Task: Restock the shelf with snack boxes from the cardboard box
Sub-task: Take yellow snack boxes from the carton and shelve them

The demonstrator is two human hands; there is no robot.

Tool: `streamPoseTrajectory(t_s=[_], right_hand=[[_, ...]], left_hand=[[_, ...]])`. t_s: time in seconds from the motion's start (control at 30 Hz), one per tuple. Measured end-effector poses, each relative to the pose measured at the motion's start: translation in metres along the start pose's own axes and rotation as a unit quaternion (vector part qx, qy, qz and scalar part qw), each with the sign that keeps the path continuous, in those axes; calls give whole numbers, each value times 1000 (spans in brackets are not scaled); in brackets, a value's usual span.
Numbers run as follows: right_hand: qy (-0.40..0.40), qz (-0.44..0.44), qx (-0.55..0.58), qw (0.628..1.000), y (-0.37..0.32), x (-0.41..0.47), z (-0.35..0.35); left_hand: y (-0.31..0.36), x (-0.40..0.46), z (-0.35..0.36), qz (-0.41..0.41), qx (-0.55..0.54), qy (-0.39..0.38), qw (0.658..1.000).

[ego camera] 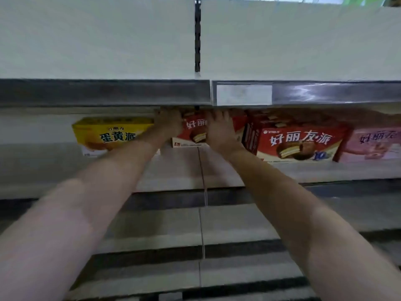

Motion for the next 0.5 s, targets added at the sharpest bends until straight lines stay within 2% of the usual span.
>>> streamPoseTrajectory(t_s=[0.13,0.2,0.3,0.43,0.5], right_hand=[[3,-14,16,1000,4,7,4],[-6,-5,33,999,8,5,3],[-27,13,125,992,10,-2,6],[-39,-5,218,975,9,-12,3],[-36,18,262,964,12,-16,-2]], left_hand=[[8,-9,-7,-11,-90,4,996],[12,-9,-8,-10,-75,6,997],[11,-14,-11,-47,-73,-2,996],[10,-24,-15,-72,-192,-51,977],[2,-31,-16,-89,-227,-51,969]])
Point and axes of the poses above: each hand's wrist, its own x-axis towards the middle knuckle, its own z-axis out of the palm, y = z × x, the point moved 8 cm from there along x, towards the middle knuckle, and after that the axes turned 14 degrees about -x, right-handed, at the moved point
